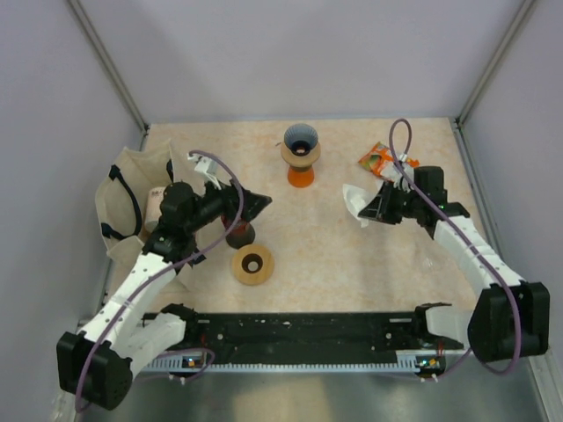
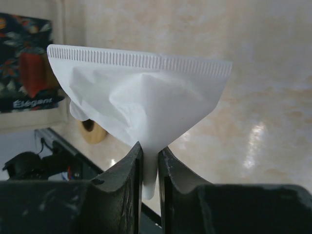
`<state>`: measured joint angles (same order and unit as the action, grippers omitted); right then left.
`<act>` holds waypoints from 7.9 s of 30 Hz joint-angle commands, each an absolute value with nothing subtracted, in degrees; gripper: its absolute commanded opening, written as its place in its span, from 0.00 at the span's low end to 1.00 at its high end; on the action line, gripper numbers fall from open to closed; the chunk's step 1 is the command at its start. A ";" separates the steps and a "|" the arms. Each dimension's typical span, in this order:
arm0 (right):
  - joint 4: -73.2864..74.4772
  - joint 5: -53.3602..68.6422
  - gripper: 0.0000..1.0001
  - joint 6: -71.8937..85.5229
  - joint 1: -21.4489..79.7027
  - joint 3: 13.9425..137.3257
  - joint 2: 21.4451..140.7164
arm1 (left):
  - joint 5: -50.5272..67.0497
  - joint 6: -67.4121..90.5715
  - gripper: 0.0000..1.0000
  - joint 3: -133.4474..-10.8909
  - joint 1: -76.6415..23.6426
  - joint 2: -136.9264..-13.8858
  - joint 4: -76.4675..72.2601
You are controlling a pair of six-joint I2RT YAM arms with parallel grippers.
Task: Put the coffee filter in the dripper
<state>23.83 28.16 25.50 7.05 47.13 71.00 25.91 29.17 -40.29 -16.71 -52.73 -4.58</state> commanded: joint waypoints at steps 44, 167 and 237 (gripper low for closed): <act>-5.71 64.86 0.00 39.99 15.99 41.04 54.93 | 34.54 31.73 0.53 -53.17 -41.13 -74.35 -26.80; 5.45 -5.63 0.00 28.48 46.58 49.31 57.13 | 12.39 29.71 0.23 -59.41 -45.00 -74.79 -1.41; 3.96 -19.94 0.54 21.18 46.58 49.39 65.65 | 8.09 27.86 0.00 -62.67 -46.14 -74.88 10.02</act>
